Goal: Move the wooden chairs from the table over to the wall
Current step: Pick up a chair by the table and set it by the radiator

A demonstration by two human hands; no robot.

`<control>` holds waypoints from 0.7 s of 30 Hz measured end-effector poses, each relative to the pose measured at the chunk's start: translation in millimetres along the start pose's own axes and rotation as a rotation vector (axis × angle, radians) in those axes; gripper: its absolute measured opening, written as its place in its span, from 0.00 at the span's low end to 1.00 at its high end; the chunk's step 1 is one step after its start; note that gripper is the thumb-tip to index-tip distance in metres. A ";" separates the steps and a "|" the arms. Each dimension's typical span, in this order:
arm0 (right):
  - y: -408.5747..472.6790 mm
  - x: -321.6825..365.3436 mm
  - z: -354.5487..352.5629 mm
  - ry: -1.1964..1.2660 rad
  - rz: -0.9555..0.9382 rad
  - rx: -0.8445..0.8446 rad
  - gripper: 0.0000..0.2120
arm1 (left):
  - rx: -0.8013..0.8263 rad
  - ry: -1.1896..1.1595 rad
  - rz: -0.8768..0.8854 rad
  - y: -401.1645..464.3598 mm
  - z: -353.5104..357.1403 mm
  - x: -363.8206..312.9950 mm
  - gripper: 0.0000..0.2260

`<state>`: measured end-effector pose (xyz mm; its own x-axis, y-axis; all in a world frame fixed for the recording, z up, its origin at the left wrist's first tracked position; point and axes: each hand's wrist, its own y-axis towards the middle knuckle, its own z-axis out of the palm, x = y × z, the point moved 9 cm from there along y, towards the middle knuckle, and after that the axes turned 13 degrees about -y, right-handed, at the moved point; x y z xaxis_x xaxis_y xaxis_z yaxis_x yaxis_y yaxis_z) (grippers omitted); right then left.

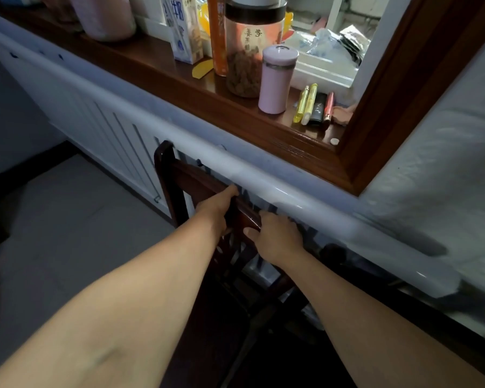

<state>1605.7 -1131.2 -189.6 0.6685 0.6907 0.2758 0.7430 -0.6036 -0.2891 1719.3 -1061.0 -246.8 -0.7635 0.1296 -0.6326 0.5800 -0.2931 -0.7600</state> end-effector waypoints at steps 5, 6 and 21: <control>10.2 9.5 -2.6 -0.009 -0.050 -0.019 0.18 | -0.008 -0.076 0.022 2.5 -3.7 -9.5 0.26; 11.9 9.9 -3.2 -0.014 -0.049 -0.020 0.18 | -0.008 -0.071 0.020 2.9 -4.0 -10.3 0.26; -2.9 18.6 -2.9 -0.157 0.011 -0.075 0.31 | 0.066 0.089 0.039 -23.5 -20.2 -7.1 0.26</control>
<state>1616.0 -1117.7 -181.0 0.6674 0.7342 0.1243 0.7400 -0.6353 -0.2209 1716.9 -1035.9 -227.4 -0.7109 0.1991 -0.6746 0.5867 -0.3610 -0.7248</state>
